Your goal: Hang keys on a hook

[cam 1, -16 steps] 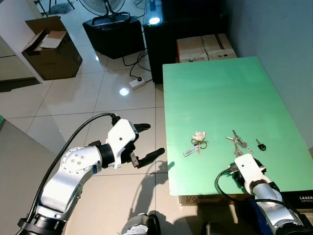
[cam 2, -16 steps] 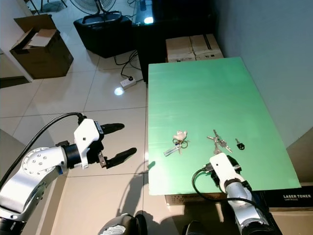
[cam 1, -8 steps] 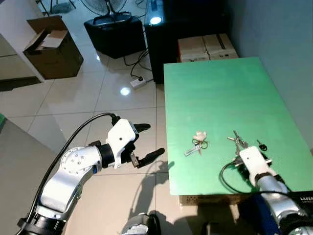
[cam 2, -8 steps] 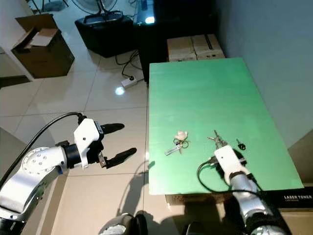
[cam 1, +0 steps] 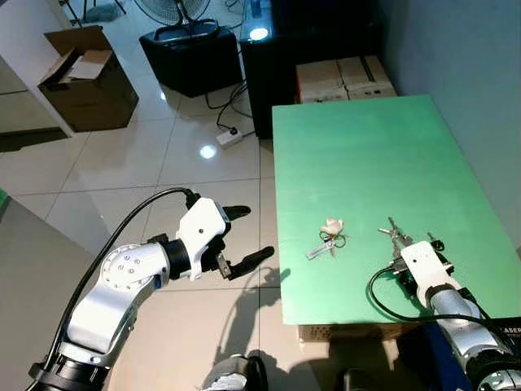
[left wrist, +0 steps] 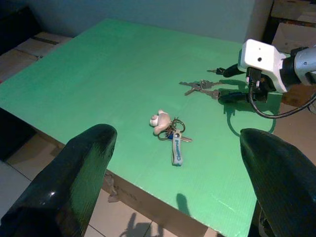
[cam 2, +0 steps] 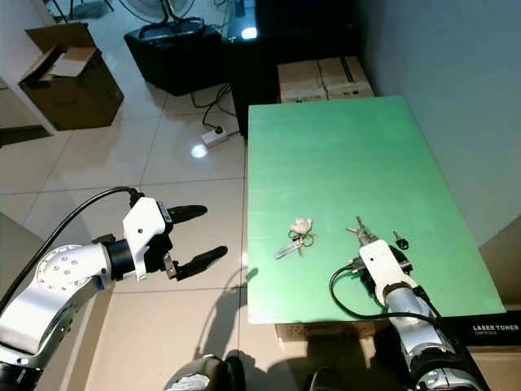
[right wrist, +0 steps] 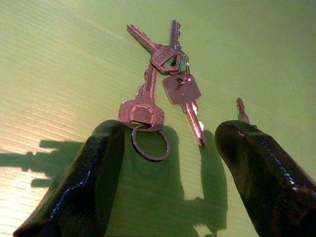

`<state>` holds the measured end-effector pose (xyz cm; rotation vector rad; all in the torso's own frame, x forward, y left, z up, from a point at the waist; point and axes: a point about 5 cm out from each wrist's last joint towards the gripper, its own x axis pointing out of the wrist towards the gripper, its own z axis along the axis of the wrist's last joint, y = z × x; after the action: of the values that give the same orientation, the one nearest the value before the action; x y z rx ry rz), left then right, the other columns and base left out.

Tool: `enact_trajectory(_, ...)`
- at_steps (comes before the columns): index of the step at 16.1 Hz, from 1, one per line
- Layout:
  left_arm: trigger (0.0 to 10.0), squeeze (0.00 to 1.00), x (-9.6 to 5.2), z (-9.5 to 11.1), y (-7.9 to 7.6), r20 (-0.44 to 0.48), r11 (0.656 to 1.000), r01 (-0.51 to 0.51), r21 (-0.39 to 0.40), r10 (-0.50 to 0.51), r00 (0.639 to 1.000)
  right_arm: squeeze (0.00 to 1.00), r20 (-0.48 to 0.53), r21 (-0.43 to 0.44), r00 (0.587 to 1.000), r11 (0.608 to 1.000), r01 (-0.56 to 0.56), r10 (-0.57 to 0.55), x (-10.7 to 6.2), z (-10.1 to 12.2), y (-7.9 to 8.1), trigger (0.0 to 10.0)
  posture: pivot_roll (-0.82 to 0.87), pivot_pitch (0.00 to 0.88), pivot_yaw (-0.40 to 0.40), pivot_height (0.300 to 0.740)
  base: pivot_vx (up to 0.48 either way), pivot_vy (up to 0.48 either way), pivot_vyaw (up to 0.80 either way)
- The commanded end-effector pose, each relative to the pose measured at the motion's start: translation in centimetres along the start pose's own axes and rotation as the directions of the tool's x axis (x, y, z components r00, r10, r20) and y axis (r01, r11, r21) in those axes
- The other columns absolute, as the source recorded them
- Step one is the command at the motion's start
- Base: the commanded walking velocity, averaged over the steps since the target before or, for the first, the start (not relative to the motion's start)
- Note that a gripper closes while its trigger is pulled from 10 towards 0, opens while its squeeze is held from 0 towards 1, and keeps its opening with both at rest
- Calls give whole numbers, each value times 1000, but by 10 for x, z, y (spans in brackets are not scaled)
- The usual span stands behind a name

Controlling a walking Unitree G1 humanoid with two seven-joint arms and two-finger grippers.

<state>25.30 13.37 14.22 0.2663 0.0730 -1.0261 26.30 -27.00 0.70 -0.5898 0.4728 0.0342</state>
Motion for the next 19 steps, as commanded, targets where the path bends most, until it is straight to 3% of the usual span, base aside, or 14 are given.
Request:
enact_trajectory(1, 10000, 0, -4, 3, 4, -3, 1000, -7, 10, 7, 1000, 0, 9, 13, 1000, 1000, -22, 22, 2, 3, 4, 6510, 80, 138, 161, 740, 0, 0, 0)
enact_trajectory(2, 10000, 0, -4, 3, 4, -3, 1000, -7, 10, 7, 1000, 0, 8, 13, 1000, 1000, -26, 26, 2, 2, 4, 2784, 80, 139, 161, 740, 0, 0, 0)
enact_trajectory(3, 10000, 0, -4, 3, 4, -3, 1000, -7, 10, 7, 1000, 0, 8, 12, 1000, 999, -30, 30, 1, 2, 4, 2157, 79, 138, 161, 740, 0, 0, 0)
enact_trajectory(4, 10000, 0, -4, 3, 4, -3, 1000, -7, 10, 7, 1000, 0, 8, 12, 999, 999, -33, 33, 1, 2, 4, 0, 79, 138, 161, 740, 0, 0, 0)
enact_trajectory(19, 10000, 0, -4, 3, 5, -1, 1000, -1, 8, 1, 1000, 0, 7, 12, 999, 999, -38, 38, 2, 1, 3, 0, 79, 134, 166, 740, 0, 0, 0)
